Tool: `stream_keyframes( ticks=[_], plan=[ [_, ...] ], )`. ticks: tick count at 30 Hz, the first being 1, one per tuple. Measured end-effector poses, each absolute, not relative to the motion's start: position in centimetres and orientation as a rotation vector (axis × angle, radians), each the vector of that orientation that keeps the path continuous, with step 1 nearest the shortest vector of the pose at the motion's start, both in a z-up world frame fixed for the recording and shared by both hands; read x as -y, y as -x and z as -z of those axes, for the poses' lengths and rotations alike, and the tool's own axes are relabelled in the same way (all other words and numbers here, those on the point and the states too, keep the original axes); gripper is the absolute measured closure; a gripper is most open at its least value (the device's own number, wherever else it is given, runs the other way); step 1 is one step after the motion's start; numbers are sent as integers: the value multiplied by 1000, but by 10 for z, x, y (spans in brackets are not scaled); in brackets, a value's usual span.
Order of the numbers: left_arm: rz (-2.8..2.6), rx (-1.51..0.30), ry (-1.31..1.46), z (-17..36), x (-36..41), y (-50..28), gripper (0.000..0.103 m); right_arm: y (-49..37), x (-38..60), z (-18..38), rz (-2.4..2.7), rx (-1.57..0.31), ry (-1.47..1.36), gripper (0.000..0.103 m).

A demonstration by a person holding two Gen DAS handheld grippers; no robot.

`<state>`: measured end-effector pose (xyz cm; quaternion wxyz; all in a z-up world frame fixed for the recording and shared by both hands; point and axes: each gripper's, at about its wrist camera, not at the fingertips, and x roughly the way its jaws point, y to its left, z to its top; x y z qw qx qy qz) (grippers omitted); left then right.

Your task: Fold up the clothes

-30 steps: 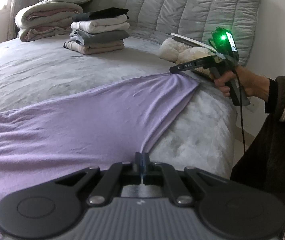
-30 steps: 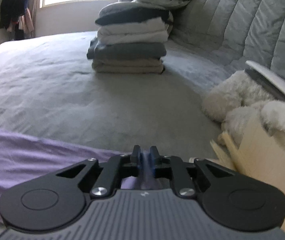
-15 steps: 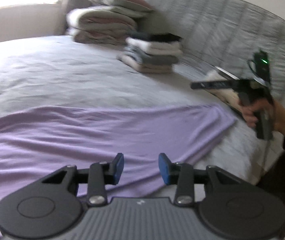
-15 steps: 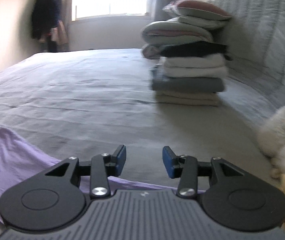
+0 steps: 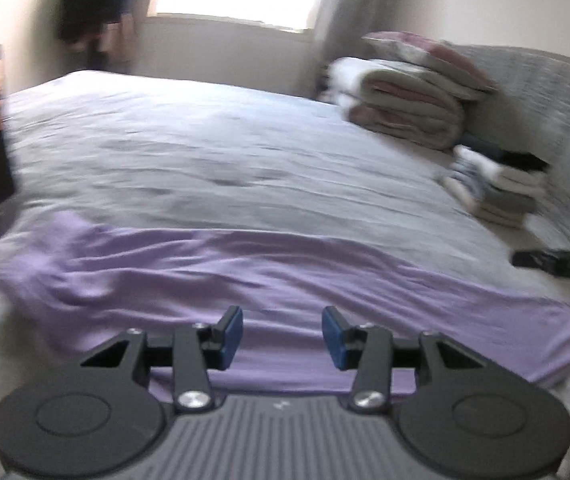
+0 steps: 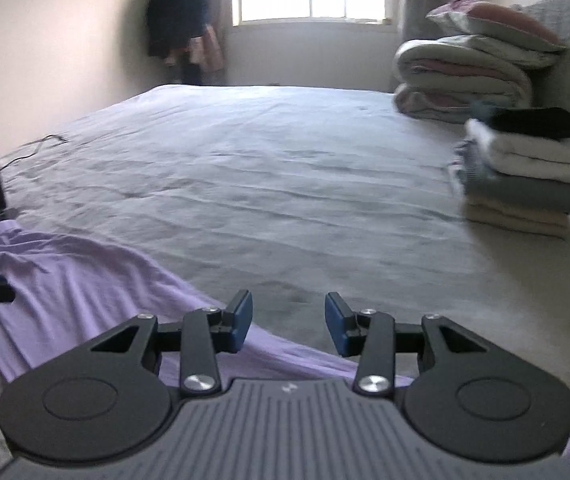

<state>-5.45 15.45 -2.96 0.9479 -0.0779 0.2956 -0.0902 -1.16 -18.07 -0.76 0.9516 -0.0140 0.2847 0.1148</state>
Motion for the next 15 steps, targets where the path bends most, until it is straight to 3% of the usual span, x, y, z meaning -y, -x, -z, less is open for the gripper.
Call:
stream_keyframes(
  ticks=[9, 15],
  plan=[
    [-38, -693, 329, 22, -227, 58, 56, 5, 132, 4, -392, -605, 2, 58],
    [-140, -658, 401, 14, -262, 69, 59, 10, 84, 7, -572, -613, 44, 58]
  ],
)
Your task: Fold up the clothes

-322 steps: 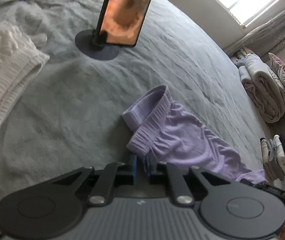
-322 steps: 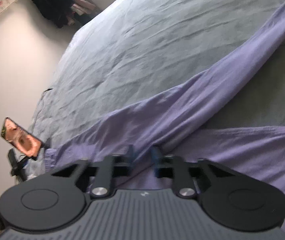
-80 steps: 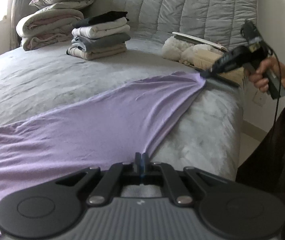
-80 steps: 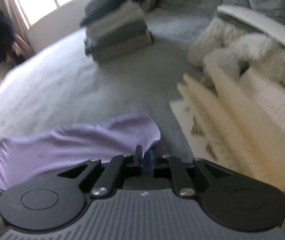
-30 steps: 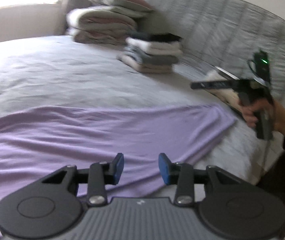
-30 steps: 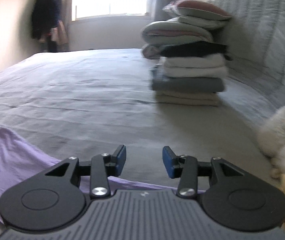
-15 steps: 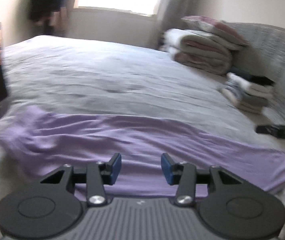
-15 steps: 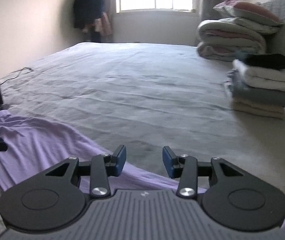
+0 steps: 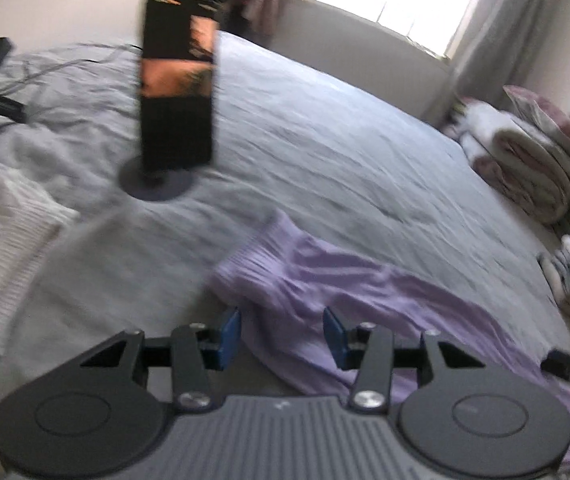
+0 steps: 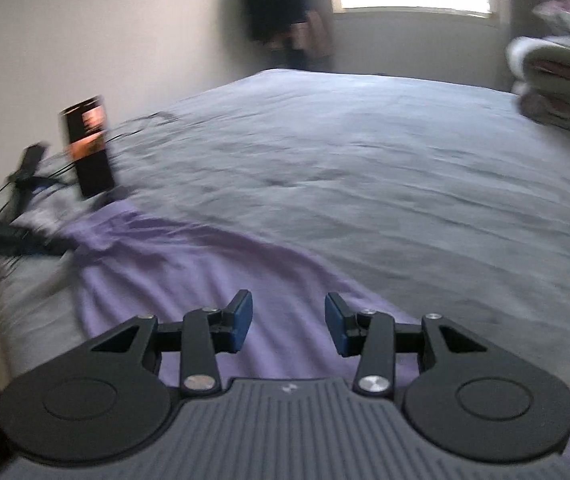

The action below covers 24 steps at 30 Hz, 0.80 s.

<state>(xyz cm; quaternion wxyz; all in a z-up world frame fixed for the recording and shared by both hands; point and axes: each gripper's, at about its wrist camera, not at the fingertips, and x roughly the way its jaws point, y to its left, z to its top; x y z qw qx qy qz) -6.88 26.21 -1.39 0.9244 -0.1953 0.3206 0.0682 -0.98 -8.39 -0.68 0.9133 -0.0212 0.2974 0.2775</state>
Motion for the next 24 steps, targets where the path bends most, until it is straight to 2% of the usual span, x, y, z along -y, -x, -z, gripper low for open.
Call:
stream_keyframes(
  ticks=[2, 4, 9, 14, 18, 19, 24],
  plan=[
    [-175, -643, 428, 14, -271, 71, 60, 15, 65, 10, -641, -618, 78, 58],
    [-178, -639, 463, 15, -279, 68, 70, 19, 50, 14, -703, -626, 108, 58],
    [-135, -631, 536, 14, -285, 60, 71, 37, 25, 25, -824, -635, 209, 61],
    [-154, -649, 559, 18, -282, 47, 82, 46, 14, 37, -845, -644, 293, 63],
    [-180, -628, 575, 17, -283, 43, 87, 46, 13, 40, -828, -635, 304, 72],
    [-181, -619, 576, 16, -283, 43, 96, 45, 12, 40, -825, -635, 299, 74],
    [-172, -567, 592, 11, -282, 42, 97, 42, 10, 43, -798, -624, 286, 80]
  ],
)
